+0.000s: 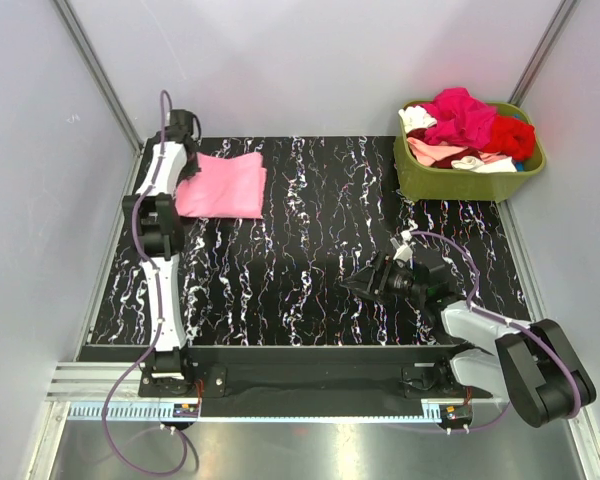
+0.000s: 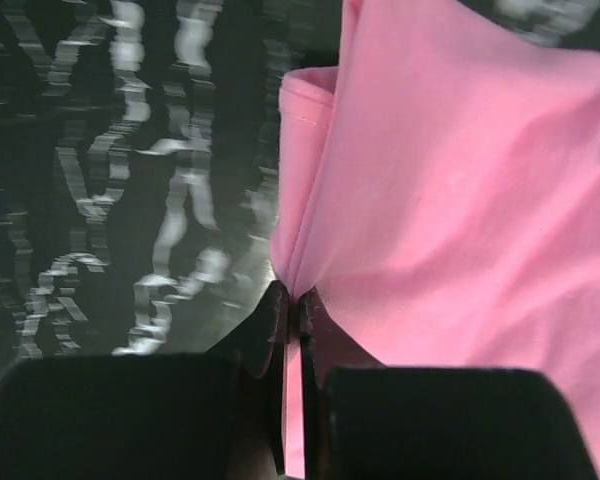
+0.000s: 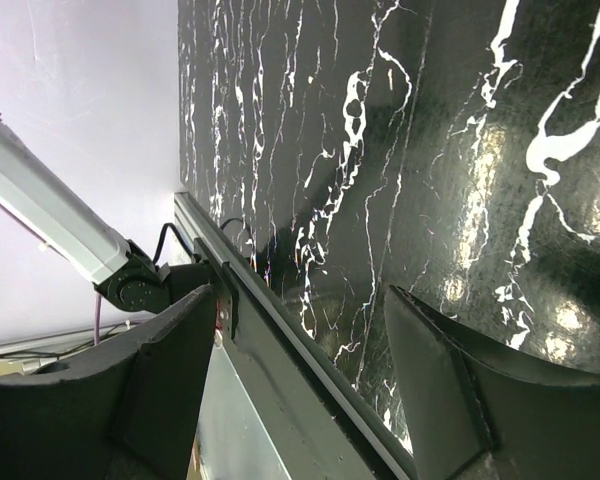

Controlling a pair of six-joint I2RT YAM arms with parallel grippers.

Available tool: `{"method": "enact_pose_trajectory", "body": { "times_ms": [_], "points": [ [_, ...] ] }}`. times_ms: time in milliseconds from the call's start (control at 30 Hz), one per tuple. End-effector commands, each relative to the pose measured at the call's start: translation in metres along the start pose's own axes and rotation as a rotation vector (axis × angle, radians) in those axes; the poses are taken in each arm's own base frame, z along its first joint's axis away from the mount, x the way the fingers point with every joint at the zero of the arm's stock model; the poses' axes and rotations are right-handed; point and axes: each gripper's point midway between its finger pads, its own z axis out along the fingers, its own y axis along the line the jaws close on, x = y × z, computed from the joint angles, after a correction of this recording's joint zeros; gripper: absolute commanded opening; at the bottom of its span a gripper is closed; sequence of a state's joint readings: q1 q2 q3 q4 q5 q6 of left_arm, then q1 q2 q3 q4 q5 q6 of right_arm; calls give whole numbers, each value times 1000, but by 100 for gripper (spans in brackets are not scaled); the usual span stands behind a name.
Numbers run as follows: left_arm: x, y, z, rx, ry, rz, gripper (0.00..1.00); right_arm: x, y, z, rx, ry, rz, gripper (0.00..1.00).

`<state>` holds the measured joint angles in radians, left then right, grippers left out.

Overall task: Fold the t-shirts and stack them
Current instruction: Neatly place the folded tshirt to the corner

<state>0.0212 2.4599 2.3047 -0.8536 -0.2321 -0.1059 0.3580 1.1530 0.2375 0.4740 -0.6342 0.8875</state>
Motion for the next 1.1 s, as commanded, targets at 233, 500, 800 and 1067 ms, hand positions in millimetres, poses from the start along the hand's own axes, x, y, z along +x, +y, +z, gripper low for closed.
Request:
{"method": "enact_pose_trajectory", "body": {
  "times_ms": [233,500,800,1067],
  "points": [
    [-112,87,-5,-230,-394,-77,0,-12,21,-2,-81,-55,-59,74],
    [-172,120,-24,-374,-668,-114,0,-15,16,1,-76,-57,-44,74],
    [-160,155,-2,-437,-636,-113,6,-16,9,5,-76,-36,-9,73],
    [-142,199,-1,-559,-596,-187,84,-17,8,6,-76,-32,0,73]
  ]
}}
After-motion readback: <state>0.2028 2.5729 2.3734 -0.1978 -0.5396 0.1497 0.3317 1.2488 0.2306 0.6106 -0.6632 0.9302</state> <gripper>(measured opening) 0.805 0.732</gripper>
